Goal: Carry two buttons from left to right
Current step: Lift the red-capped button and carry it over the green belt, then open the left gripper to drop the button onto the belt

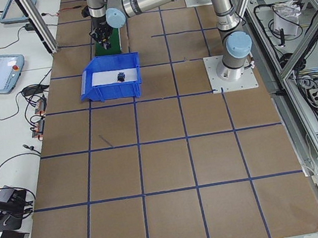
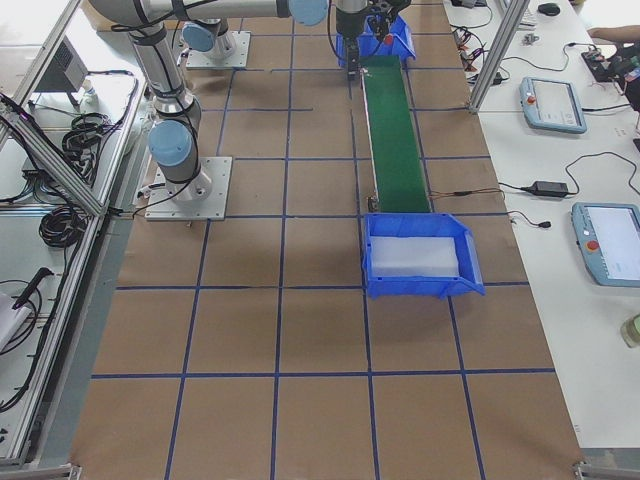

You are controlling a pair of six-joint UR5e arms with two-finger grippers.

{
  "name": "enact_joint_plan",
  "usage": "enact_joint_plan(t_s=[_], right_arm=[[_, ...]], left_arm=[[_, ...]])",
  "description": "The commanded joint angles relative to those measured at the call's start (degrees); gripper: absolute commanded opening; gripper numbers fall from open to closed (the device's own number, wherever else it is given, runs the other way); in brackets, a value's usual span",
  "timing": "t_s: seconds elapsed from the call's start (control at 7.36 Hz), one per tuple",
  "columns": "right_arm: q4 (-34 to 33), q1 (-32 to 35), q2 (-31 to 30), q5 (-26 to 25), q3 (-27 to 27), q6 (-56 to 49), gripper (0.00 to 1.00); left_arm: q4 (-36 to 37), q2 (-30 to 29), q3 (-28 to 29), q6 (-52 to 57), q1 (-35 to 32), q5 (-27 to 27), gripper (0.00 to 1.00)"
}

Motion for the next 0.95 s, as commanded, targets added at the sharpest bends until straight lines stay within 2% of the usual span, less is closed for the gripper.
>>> enact_joint_plan(t_s=[0.0,0.27,0.41,0.68,0.82], right_arm=[[0.0,0.01,-0.02,-0.05,0.03,0.0,1.0],[0.0,0.01,-0.02,-0.05,0.03,0.0,1.0],[0.0,0.01,-0.02,-0.05,0.03,0.0,1.0],[0.0,0.01,-0.02,-0.05,0.03,0.0,1.0],[0.0,0.01,-0.02,-0.05,0.03,0.0,1.0]], left_arm=[[0.63,-3.5,1.74,-0.75,-2.39,1.41,0.03],[0.8,-5.27,2.0,-0.84,-2.66,2.38,0.05],[0.8,-5.27,1.91,-0.84,-2.67,2.21,0.56],[0.8,-5.1,1.56,-1.01,-2.67,2.3,0.93],[0.8,-3.88,2.26,-0.92,-2.06,2.47,0.95]])
